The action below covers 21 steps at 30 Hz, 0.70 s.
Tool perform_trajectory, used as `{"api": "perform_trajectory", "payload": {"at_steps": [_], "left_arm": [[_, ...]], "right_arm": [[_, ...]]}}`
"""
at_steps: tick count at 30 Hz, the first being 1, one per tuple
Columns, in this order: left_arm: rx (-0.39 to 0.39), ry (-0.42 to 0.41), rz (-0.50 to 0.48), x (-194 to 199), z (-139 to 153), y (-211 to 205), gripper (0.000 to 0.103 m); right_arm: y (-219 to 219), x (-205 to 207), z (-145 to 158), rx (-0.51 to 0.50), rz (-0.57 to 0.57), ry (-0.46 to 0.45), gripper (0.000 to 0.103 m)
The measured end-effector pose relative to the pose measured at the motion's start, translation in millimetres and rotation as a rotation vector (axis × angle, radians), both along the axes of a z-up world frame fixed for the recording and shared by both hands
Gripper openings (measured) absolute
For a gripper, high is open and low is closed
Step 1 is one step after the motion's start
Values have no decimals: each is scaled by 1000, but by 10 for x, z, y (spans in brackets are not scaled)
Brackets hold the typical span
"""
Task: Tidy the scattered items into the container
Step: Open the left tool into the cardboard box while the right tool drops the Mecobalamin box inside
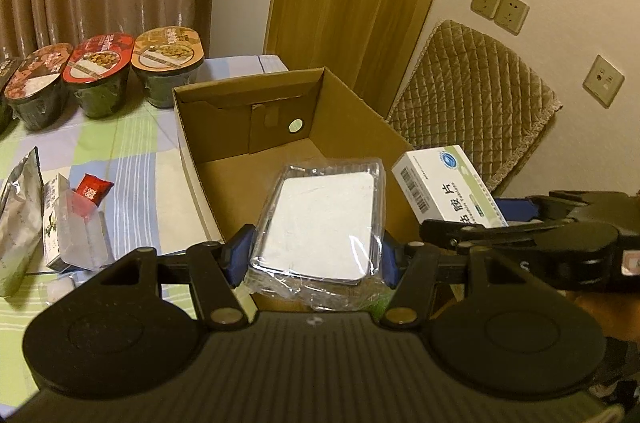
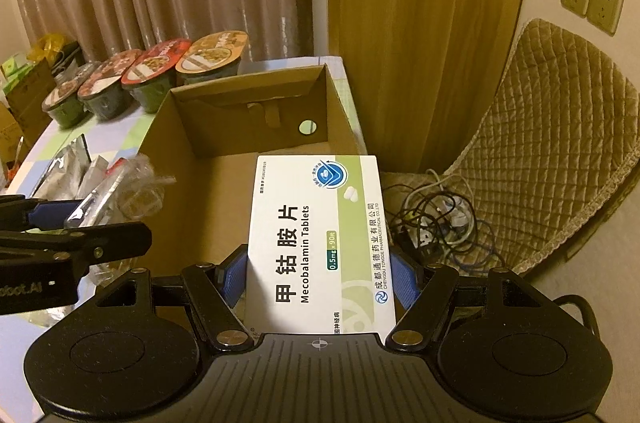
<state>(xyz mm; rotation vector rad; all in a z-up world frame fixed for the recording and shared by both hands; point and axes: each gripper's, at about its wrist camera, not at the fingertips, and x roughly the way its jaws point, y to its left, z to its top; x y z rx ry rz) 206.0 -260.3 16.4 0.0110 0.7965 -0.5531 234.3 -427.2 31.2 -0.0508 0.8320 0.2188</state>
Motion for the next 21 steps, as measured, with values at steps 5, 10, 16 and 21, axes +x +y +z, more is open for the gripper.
{"api": "perform_trajectory", "payload": {"at_steps": [5,10,16,21], "left_arm": [[2,-6,12,-17,-6,33,57],[5,-10,45,-78,16,170,57],[12,-2,62,-149,17,286,57],[12,-1,63,-181,20,307,58]], "right_arm": [[-17,-9,-12,0,-3,1,73],[-26,-30,-5,4,-2,2,73],[15,-70,0,7,5,1,73],[75,-72,27,5,14,-2,73]]}}
